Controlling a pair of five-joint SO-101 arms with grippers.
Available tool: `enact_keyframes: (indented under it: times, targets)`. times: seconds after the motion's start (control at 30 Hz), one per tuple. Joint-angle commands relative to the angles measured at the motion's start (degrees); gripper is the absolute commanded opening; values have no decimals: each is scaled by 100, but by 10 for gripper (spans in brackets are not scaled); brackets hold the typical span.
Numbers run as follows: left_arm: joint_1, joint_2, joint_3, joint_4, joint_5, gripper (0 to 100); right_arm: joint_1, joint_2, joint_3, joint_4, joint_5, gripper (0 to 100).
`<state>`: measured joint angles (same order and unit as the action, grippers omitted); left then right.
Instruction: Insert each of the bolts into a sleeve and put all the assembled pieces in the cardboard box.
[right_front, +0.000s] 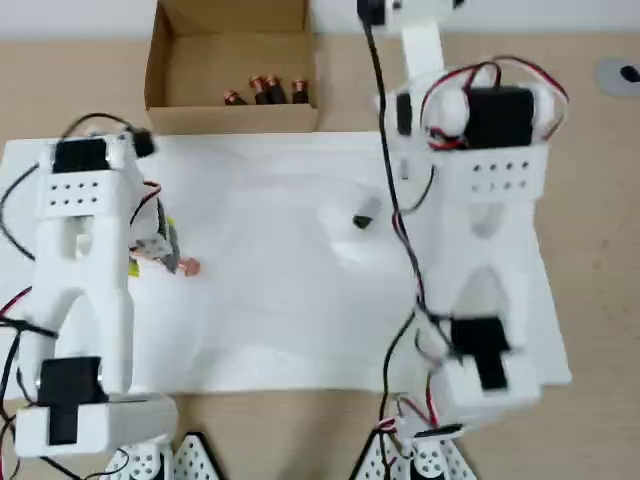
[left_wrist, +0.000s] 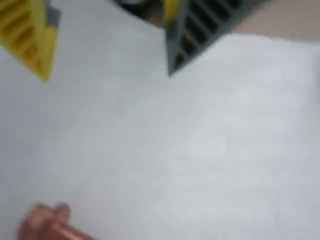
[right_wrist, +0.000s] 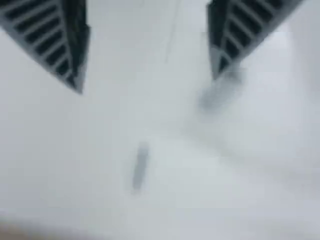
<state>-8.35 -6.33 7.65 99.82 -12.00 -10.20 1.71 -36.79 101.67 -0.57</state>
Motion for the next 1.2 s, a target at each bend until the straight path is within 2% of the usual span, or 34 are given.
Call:
enact_keyframes:
  times: [0.0, 0.1, 0.2, 0.27, 0.33, 0.5, 0.83, 0.97, 1.17]
  targets:
    - [-79, 4, -334, 62, -2347, 164, -391, -1174, 1851, 79, 35, 203]
    - [-158, -4, -343, 62, -3982, 164, -910, -1684, 2844, 35, 26, 203]
    - [-220, -4, -343, 62, -5292, 164, -1305, -1938, 3433, 35, 18, 203]
    - [-237, -13, -343, 62, -5916, 164, -1464, -1982, 3688, 35, -123, 203]
    - [-255, -13, -343, 62, -6251, 164, -1525, -1982, 3934, -53, -545, 203]
    - [-264, -13, -343, 62, -6453, 164, -1499, -1982, 4804, -835, -1767, 203]
    - [-457, -4, -343, 62, -6426, 164, -1534, -1974, 6484, -3393, -3560, 203]
    - [-607, -4, -325, 62, -6409, 164, -1508, -1684, 6791, -3956, -3877, 203]
    - [-765, -13, -299, 62, -6400, 164, -1481, -611, 6308, -4237, -3956, 203]
